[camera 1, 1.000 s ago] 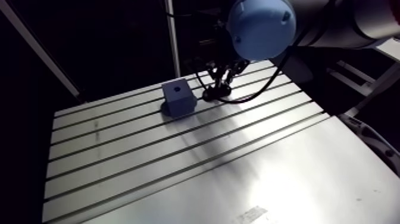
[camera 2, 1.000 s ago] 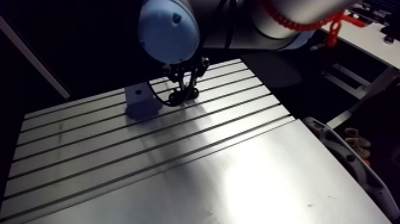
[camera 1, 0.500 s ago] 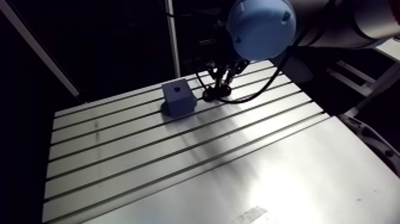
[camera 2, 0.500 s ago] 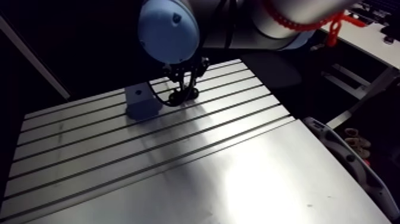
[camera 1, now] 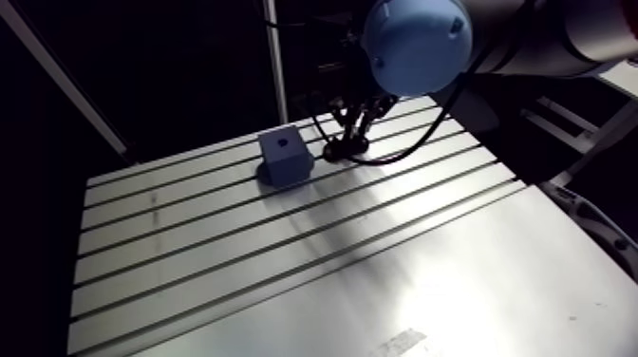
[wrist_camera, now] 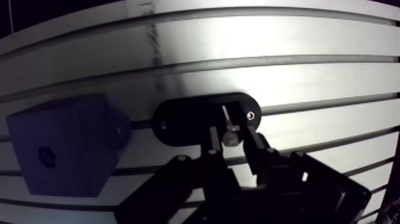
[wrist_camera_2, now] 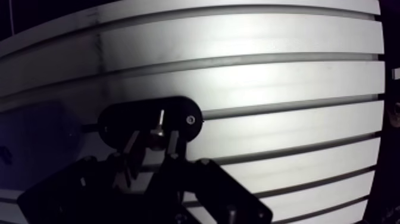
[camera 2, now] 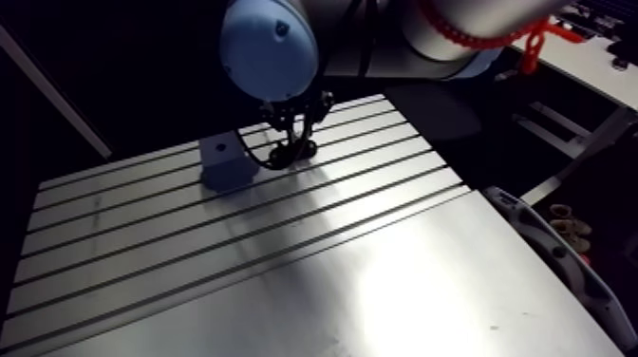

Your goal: Pick up the M10 bolt and insert it into the hex recess until seated.

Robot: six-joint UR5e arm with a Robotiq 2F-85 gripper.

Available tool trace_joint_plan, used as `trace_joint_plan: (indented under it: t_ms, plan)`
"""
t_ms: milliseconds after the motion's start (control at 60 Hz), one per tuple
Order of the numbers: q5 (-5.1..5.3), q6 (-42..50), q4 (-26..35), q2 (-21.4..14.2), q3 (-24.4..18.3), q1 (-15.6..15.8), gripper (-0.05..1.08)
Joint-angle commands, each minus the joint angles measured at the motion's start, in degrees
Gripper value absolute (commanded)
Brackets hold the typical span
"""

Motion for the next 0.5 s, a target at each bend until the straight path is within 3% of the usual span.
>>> trace_joint_plan:
  t_ms: [17,500]
  plan:
    - [0.00,-0.05,0.02,0.00,0.04,0.00,0.65]
    - [-0.18,-0.05,0.02,0.09,-0.05,0.00,0.66]
